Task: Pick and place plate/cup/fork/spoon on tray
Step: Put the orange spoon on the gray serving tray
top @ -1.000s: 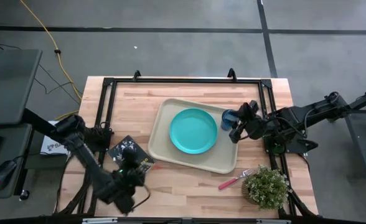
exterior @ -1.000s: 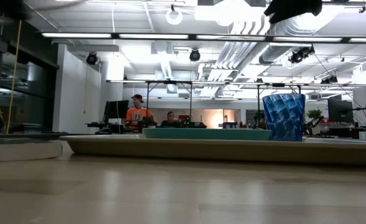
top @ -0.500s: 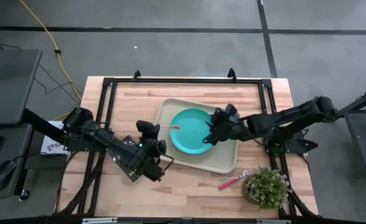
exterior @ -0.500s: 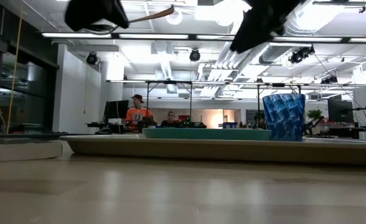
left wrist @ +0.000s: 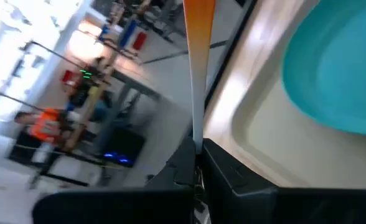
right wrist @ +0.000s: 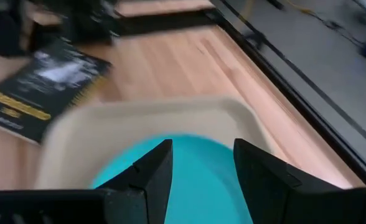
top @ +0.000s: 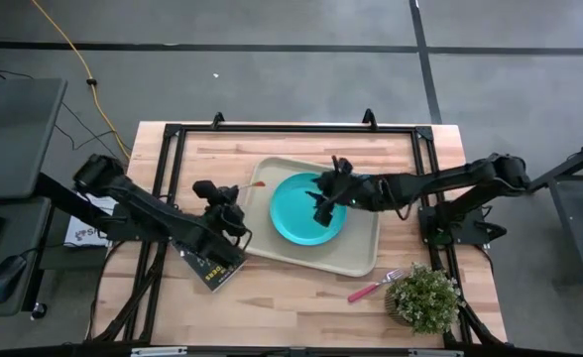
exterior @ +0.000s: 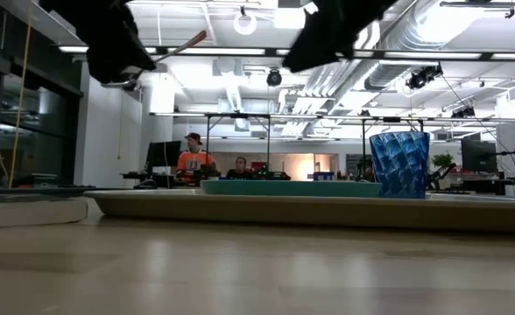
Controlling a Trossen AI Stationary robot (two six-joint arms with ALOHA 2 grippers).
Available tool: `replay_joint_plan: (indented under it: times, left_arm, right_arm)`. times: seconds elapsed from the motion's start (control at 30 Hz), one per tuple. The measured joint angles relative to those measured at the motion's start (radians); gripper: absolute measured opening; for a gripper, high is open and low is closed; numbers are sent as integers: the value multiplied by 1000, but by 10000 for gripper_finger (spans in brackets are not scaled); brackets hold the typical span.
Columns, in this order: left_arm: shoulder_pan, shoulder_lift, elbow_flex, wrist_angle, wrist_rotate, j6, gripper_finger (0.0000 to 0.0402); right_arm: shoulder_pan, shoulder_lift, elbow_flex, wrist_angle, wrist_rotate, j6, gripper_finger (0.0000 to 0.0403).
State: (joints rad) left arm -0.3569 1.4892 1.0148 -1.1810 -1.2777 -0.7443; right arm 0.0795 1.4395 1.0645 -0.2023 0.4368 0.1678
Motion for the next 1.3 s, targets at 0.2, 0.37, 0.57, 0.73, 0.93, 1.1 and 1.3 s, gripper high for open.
replay_joint_plan:
  times: [0.2, 0.37, 0.57, 0.73, 0.93, 1.1, 1.3]
  left_arm:
    - [40, -126, -119, 482, 253, 407, 0]
    - [119, -136, -168, 734, 213, 593, 0]
    - [198, -60, -175, 825, 190, 605, 0]
    - [216, 17, -177, 881, 154, 605, 0]
    - [214, 32, -175, 935, 127, 662, 0]
    - [195, 3, -174, 944, 109, 661, 0]
    - [177, -4, -176, 942, 96, 649, 0]
  right_arm:
    - [-60, 70, 0, 218, -188, -118, 162]
    - [-96, 135, 0, 279, -246, -116, 162]
    - [-107, 175, 0, 297, -244, -94, 162]
    - [-106, 186, 0, 364, -176, -89, 162]
    - [-106, 179, 0, 360, -130, -71, 162]
    - [-99, 171, 0, 355, -131, -69, 162]
    - [-83, 160, 0, 358, -126, -68, 162]
